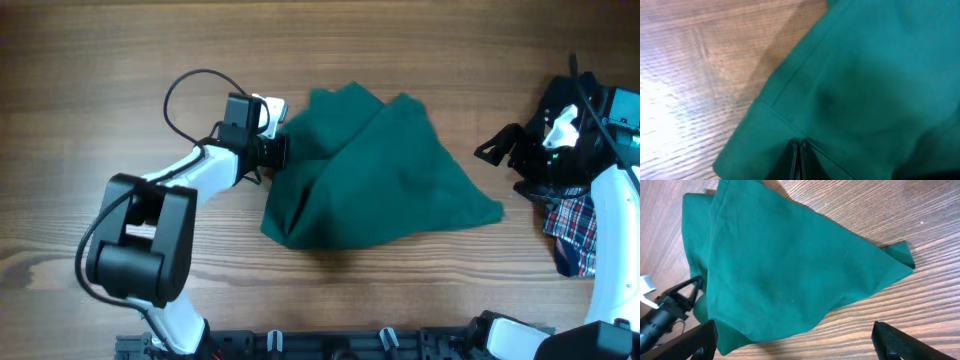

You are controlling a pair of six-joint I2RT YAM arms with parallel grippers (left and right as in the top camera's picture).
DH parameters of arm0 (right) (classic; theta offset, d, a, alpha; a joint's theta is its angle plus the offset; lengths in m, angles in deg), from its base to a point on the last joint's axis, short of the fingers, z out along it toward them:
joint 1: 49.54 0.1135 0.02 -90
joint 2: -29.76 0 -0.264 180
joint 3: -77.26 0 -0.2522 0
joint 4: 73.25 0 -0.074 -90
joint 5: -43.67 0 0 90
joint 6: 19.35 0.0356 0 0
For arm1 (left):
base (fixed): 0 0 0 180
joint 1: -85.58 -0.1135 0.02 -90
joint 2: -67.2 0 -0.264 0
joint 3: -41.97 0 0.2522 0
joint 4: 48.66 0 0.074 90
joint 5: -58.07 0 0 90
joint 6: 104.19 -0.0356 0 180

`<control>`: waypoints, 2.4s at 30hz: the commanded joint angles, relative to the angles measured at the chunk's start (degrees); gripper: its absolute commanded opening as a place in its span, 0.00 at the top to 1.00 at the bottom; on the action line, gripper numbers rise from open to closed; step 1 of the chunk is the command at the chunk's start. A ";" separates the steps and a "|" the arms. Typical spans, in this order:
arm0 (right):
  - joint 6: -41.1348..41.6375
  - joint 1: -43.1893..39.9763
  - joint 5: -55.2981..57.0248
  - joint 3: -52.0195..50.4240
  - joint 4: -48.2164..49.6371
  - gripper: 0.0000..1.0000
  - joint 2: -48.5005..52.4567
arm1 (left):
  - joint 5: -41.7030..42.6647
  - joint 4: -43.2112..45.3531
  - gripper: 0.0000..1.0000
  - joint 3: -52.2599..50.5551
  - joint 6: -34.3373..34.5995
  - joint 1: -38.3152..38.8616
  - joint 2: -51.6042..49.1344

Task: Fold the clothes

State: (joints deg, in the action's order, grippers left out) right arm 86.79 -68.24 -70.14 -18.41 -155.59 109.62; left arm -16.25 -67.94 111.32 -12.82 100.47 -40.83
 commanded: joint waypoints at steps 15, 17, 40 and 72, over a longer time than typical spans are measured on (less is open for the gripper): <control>-1.14 -0.22 -0.83 0.74 0.13 0.00 -0.15 | -10.16 8.22 0.96 0.02 0.59 -5.03 -4.66; -1.16 -0.22 -0.81 0.74 0.11 0.00 -0.15 | -10.43 8.63 0.96 0.02 0.59 -7.76 -5.18; -0.90 -0.22 0.02 0.74 -0.92 0.00 -0.15 | -17.05 35.08 0.91 0.04 -2.40 -14.51 -8.41; -1.14 -0.22 0.02 0.74 -0.96 0.00 -0.15 | -10.19 5.53 0.96 0.02 6.80 -5.92 -6.91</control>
State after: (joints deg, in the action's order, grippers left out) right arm 86.79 -68.24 -70.10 -18.41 -156.49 109.64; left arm -24.51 -62.19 111.76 -6.55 96.21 -42.95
